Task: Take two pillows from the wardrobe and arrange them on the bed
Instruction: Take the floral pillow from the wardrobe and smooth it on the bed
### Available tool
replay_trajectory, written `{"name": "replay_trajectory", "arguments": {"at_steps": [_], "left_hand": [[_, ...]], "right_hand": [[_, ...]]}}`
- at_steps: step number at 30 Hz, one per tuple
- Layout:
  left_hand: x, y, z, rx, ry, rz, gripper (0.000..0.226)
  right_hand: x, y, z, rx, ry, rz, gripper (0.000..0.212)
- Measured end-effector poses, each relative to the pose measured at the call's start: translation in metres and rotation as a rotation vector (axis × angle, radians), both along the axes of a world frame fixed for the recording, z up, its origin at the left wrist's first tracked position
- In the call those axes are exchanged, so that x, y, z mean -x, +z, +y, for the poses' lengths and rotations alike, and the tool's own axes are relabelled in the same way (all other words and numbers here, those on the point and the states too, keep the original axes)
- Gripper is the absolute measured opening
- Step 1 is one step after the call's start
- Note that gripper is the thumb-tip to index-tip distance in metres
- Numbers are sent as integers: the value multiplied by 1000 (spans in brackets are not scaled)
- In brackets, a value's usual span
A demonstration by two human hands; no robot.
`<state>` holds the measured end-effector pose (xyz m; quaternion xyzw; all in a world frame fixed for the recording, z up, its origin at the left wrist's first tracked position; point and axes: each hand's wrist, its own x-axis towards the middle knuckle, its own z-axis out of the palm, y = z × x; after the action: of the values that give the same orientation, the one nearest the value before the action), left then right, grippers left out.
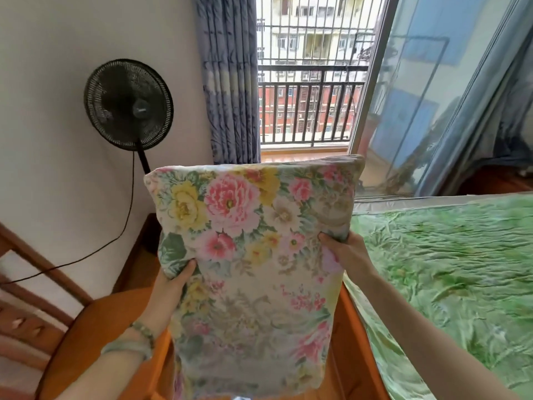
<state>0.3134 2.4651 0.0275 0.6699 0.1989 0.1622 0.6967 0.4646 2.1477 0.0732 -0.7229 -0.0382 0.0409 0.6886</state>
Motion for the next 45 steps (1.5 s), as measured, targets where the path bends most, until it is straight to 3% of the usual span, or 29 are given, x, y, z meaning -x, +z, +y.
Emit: {"name": "replay_trajectory", "arguments": {"at_steps": [11,14,17,28,35,42,45], "left_hand": [[-273,23,92,-7,-132,-32,41],[-348,30,107,-5,-161,-29,28],[-417,26,116,14,-169,-20,37],[-672,4,121,73,-127,21,34],[-815,3,124,73,-140,33,55],[-966,-6,127,13,-186,26,34],[-1045,-4,121,3,-287,-8,42]], "right_hand": [[-236,30,66,19,-117,-42,9],[-294,35,79,-5,-161,-59,14],[-348,32,85,3,-192,-58,19],[-603,14,85,71,-181,-63,24],[-741,24,82,48,-197,-62,23],[-848,20,80,50,-240,-45,20],[-892,15,75,78,-352,-47,18]]}}
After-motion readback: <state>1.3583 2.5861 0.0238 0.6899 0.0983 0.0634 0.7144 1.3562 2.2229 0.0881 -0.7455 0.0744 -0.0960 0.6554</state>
